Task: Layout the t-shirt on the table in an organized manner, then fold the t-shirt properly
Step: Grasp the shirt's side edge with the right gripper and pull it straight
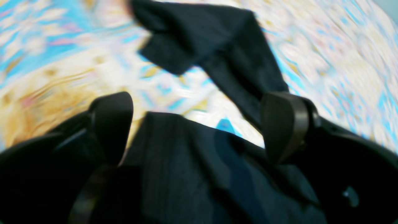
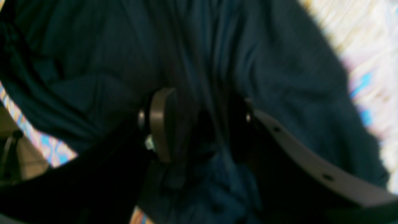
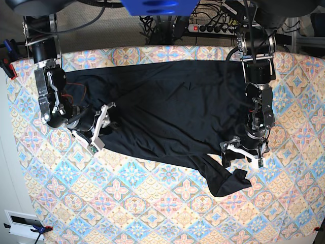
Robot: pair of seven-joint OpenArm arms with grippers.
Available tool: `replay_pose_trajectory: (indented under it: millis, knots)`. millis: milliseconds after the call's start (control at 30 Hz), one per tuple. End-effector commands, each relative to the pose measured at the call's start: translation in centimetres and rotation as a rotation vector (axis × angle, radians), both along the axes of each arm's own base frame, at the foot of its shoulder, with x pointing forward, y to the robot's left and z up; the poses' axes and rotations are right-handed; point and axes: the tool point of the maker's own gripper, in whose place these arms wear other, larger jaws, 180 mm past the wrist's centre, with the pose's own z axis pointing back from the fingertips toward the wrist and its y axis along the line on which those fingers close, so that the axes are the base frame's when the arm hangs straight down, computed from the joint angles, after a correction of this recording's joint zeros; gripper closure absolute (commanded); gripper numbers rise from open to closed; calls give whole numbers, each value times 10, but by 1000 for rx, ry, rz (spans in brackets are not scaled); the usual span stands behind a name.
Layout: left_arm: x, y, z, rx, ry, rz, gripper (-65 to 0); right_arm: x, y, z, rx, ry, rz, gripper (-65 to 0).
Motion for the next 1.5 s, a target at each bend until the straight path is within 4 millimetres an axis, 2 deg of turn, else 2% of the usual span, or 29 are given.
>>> replay_pose_trajectory:
  millis: [0, 133, 300, 533, 700, 833, 967, 1067, 1100, 1167, 1233, 1300, 1333, 1467]
  knots:
    - [14, 0, 25, 24, -72, -27, -650, 8, -2, 14, 11, -44, 3, -259]
    - [9, -21, 18, 70, -53, -149, -650, 9, -5, 14, -4, -49, 0, -259]
    - [-3, -44, 5, 63, -33, -240, -650, 13, -22, 6, -131, -76, -10, -259]
    - [-4, -48, 6, 54, -55, -243, -620, 13, -22, 6, -144, -80, -7, -259]
    - [-4, -47, 6, 54, -55, -240, -553, 15, -23, 7, -141, -85, -11, -259]
    - [-6, -46, 4, 55, -49, -239, -493, 31, -21, 22, -131, -136, -15, -259]
    - [-10, -43, -1, 57, -36, -233, -444, 54, -21, 51, -129, -217, -19, -260]
    - [-12, -40, -4, 59, -30, -228, -409, 66, -31, 60, -147, -233, -35, -262]
    - [-13, -40, -4, 59, -29, -227, -398, 67, -39, 56, -169, -226, -36, -262]
    - [-13, -40, -5, 59, -27, -227, -377, 65, -54, 34, -243, -182, -19, -262]
    - [-16, -40, -8, 58, -19, -227, -361, 61, -84, 2, -367, -110, -33, -262]
    - [-20, -39, -12, 57, -11, -226, -354, 56, -110, -21, -459, -56, -55, -262]
    - [-21, -40, -13, 55, -8, -225, -353, 56, -115, -30, -480, -48, -61, -262]
    - [-22, -40, -14, 55, -6, -225, -352, 52, -108, -61, -450, -6, -68, -262]
